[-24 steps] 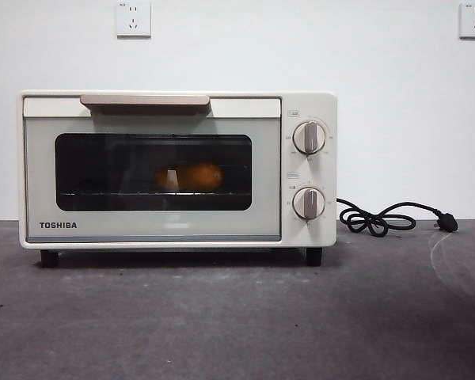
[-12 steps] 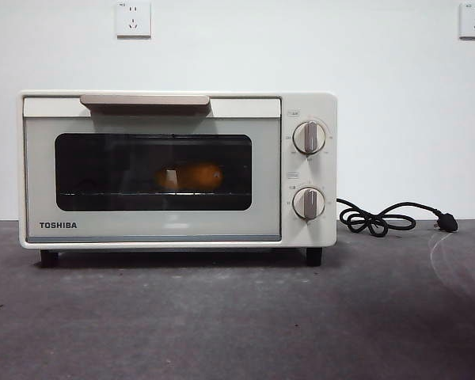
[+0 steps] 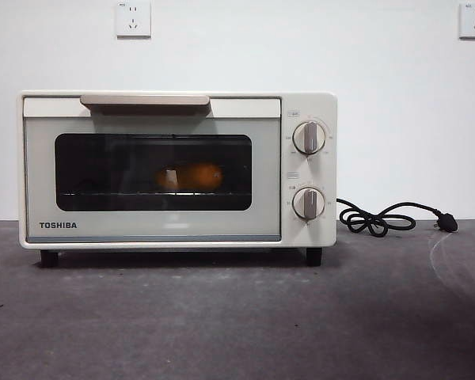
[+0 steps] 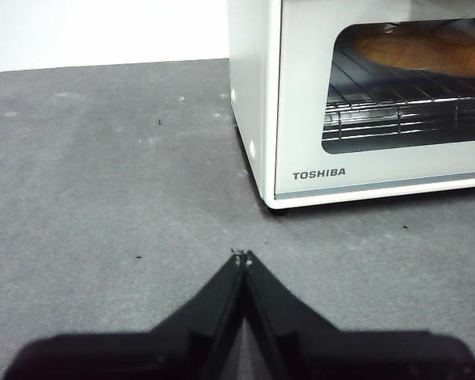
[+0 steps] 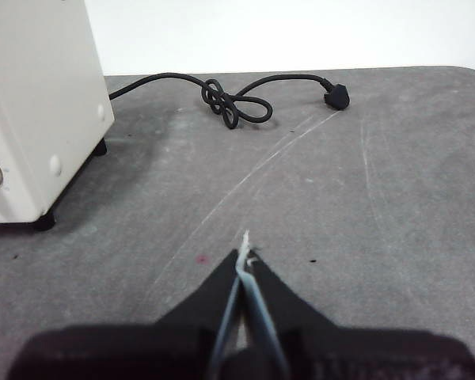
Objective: Take the corn from the table,put the corn in the oven
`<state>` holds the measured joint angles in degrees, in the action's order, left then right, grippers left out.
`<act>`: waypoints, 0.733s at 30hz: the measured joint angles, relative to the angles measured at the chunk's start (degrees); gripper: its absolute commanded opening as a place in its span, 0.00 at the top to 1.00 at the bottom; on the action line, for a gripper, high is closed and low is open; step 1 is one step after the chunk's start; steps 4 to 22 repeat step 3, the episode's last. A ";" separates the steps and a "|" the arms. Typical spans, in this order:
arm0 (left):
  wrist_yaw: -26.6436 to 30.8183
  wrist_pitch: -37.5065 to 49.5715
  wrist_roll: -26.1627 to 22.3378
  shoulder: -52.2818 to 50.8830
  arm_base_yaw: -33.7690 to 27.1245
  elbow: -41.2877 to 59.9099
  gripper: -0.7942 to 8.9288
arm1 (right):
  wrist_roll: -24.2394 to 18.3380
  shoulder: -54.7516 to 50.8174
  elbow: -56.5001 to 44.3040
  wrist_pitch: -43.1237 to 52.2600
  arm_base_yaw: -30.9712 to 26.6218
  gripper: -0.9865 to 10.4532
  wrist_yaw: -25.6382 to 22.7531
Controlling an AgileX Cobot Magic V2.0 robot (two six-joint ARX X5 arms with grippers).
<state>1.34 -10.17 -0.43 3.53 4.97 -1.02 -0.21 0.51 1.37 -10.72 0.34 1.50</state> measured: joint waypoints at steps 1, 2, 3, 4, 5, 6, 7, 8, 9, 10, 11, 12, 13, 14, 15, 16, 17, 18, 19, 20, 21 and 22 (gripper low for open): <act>0.00 0.00 0.00 0.00 0.00 0.00 0.92 | 0.00 0.00 0.00 0.00 0.00 0.91 0.00; 0.00 0.00 0.00 0.00 0.00 0.00 0.92 | 0.02 0.00 0.00 0.00 0.00 0.91 0.02; 0.00 0.00 0.00 0.00 0.00 0.00 0.92 | 0.02 0.00 0.00 -0.02 0.00 0.91 0.00; 0.00 0.00 0.00 0.00 0.00 0.00 0.92 | 0.02 0.00 0.00 -0.02 0.00 0.91 0.00; 0.00 0.00 0.00 0.00 0.00 0.00 0.92 | 0.02 0.00 0.00 -0.02 0.00 0.91 0.00; 0.00 0.00 0.00 0.00 0.00 0.00 0.92 | 0.02 0.00 0.00 -0.02 0.00 0.91 0.00; 0.00 0.00 0.00 0.00 0.00 0.00 0.92 | 0.02 0.00 0.00 -0.02 0.00 0.91 0.00; 0.00 0.00 0.00 0.00 0.00 0.00 0.92 | 0.02 0.00 0.00 -0.02 0.00 0.91 0.00; 0.00 0.00 0.00 0.00 0.00 0.00 0.92 | 0.02 0.00 0.00 -0.02 0.00 0.91 0.00; 0.00 0.00 0.00 0.00 0.00 0.00 0.92 | 0.02 0.00 0.00 -0.02 0.00 0.91 0.00; 0.00 0.00 0.00 0.00 0.00 0.00 0.92 | 0.02 0.00 0.00 -0.02 0.00 0.91 0.00; 0.00 0.00 0.00 0.00 0.00 0.00 0.92 | 0.02 0.00 0.00 -0.02 0.00 0.91 0.00; 0.00 0.00 0.00 0.00 0.00 0.00 0.92 | 0.02 0.00 0.00 -0.02 0.00 0.91 0.00; 0.00 0.00 0.00 0.00 0.00 0.00 0.92 | 0.02 0.00 0.00 -0.02 0.00 0.91 0.00; 0.00 0.00 0.00 0.00 0.00 0.00 0.92 | 0.02 0.00 0.00 -0.02 0.00 0.91 0.00; 0.00 0.00 0.00 0.00 0.00 0.00 0.92 | 0.02 0.00 0.00 -0.02 0.00 0.91 0.00; 0.00 0.00 0.00 0.00 0.00 0.00 0.92 | 0.02 0.00 0.00 -0.02 0.00 0.91 0.00; 0.00 0.00 0.00 0.00 0.00 0.00 0.92 | 0.02 0.00 0.00 -0.02 0.00 0.91 0.00; 0.00 0.00 0.00 0.00 0.00 0.00 0.92 | 0.02 0.00 0.00 -0.02 0.00 0.91 0.00; 0.00 0.00 0.00 0.00 0.00 0.00 0.92 | 0.02 0.00 0.00 -0.02 0.00 0.91 0.00; 0.00 0.00 0.00 0.00 0.00 0.00 0.92 | 0.02 0.00 0.00 -0.02 0.00 0.91 0.00; 0.00 0.00 0.00 0.00 0.00 0.00 0.92 | 0.02 0.00 0.00 -0.02 0.00 0.91 0.00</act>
